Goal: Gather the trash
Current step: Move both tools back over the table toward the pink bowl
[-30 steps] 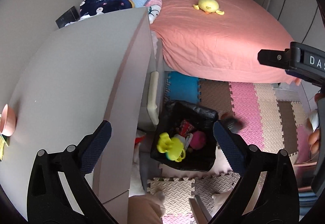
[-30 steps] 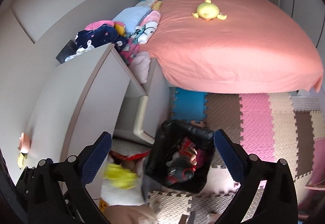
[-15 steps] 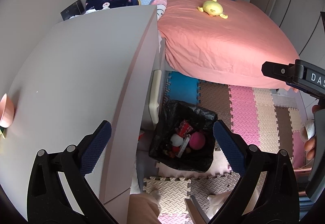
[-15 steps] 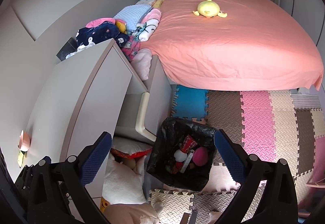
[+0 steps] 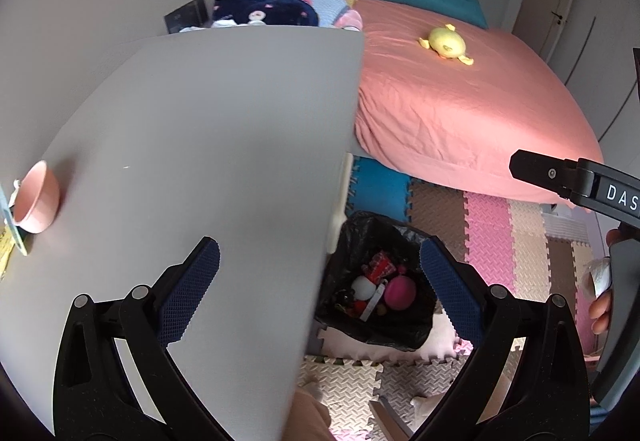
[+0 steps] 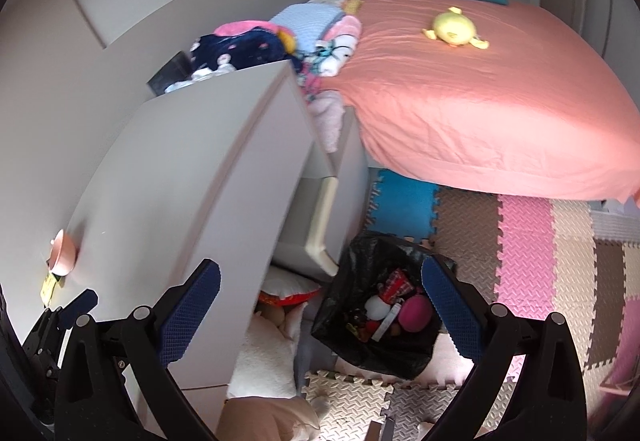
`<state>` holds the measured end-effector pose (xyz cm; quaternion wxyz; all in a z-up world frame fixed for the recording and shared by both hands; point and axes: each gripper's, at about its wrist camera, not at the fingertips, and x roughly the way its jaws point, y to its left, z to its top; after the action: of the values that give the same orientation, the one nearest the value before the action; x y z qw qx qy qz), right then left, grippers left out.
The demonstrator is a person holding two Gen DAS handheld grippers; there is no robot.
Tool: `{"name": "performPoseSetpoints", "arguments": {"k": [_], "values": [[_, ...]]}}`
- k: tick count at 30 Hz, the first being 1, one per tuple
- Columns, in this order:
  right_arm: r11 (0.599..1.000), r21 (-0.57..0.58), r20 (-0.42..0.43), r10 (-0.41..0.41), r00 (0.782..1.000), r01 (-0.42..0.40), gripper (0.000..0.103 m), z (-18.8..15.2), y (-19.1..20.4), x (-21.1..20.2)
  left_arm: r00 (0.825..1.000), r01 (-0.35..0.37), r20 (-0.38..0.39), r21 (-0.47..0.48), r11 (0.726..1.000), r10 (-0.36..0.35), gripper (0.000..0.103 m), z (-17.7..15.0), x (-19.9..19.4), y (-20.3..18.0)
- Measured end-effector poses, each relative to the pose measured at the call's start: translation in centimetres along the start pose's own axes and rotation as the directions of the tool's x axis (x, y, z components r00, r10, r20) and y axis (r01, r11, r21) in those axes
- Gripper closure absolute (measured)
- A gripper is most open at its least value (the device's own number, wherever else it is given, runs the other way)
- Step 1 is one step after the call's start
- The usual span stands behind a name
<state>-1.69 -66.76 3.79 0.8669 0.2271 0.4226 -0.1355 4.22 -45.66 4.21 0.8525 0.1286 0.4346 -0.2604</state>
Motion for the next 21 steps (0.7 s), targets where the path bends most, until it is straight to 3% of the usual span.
{"name": "performPoseSetpoints", "arguments": {"k": [10,21], "values": [[0.993,-0.11,0.001,0.049,0.999,-0.049,0.003,-0.1,8.8,0.6,0.996,-0.069,0.045,-0.092,0.993,0.073,0.006,-0.4,-2.7,8.2],[0.975,-0.199,-0.046,0.094,0.995,-0.101,0.003,-0.9,16.8,2.7,0.985,-0.15,0.056,-0.211,0.966,0.165,0.006,-2.4,-5.3,17.7]]}}
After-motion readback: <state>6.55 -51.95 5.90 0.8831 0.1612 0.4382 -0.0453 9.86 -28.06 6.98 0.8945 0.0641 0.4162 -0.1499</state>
